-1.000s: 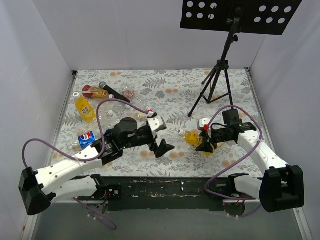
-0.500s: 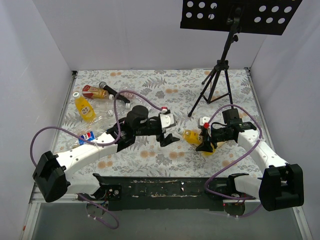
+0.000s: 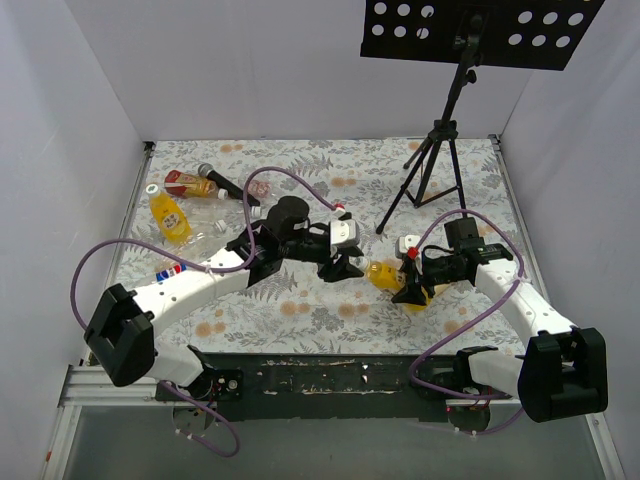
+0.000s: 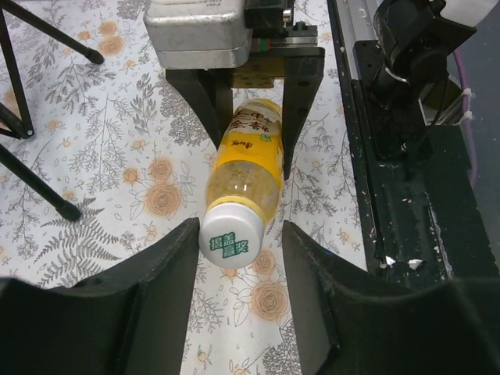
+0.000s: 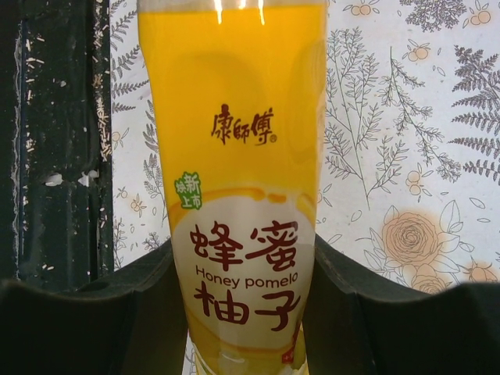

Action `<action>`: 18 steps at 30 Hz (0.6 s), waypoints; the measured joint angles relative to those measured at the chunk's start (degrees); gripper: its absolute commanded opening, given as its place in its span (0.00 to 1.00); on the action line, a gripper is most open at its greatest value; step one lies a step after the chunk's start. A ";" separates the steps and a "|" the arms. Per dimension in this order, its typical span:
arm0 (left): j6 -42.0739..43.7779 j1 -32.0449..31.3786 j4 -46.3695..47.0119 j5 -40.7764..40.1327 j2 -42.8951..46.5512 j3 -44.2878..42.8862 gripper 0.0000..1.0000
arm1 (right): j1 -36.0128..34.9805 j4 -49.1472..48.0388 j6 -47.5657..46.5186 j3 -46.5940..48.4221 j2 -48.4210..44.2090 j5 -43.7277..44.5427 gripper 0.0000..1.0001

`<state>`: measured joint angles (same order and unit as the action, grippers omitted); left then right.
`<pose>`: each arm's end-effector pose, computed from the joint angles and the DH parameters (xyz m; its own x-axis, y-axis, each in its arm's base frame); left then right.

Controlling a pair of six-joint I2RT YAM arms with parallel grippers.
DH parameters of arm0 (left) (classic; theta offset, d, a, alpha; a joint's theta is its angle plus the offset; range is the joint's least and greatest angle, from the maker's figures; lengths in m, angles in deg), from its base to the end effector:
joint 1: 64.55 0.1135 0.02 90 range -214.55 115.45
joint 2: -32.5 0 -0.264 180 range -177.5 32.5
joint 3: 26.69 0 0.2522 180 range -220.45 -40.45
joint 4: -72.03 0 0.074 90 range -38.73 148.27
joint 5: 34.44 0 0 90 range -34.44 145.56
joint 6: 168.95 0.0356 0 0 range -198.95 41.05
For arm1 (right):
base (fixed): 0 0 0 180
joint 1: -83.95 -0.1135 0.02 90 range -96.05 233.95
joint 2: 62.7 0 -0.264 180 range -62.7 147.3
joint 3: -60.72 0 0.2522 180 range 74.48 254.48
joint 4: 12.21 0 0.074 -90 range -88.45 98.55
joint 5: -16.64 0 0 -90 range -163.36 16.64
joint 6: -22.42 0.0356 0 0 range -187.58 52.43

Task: Unscrew the bottle caps
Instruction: Unscrew the bottle cap from the plastic bottle.

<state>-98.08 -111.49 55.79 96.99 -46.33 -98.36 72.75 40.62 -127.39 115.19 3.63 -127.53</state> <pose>0.1955 -0.2437 0.3011 -0.5716 0.2518 -0.7810 0.8204 0.1595 -0.5490 0.1919 0.0674 0.2177 -0.0538 -0.5265 -0.8485 -0.9947 0.1031 -0.0010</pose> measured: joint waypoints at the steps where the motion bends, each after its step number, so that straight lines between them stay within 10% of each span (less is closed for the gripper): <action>1: 0.04 0.02 -0.17 0.15 -0.20 -0.11 0.40 | 0.00 0.13 -0.15 0.00 0.00 0.00 0.01; 7: -0.72 0.90 -1.81 1.29 -1.86 -2.32 0.00 | 0.00 0.22 -0.42 0.02 0.00 -0.02 0.01; 13: -8.20 1.79 -2.27 0.59 -2.58 -3.30 0.00 | 0.31 0.24 -0.09 0.02 0.00 -0.04 0.01; 18: -31.26 1.66 -3.13 -9.49 -2.58 -4.02 0.00 | 0.31 -0.94 2.34 0.02 0.00 0.09 0.01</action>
<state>-129.34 -109.83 52.67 87.50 -48.91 -102.38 73.05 39.68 -125.05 115.21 3.63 -127.44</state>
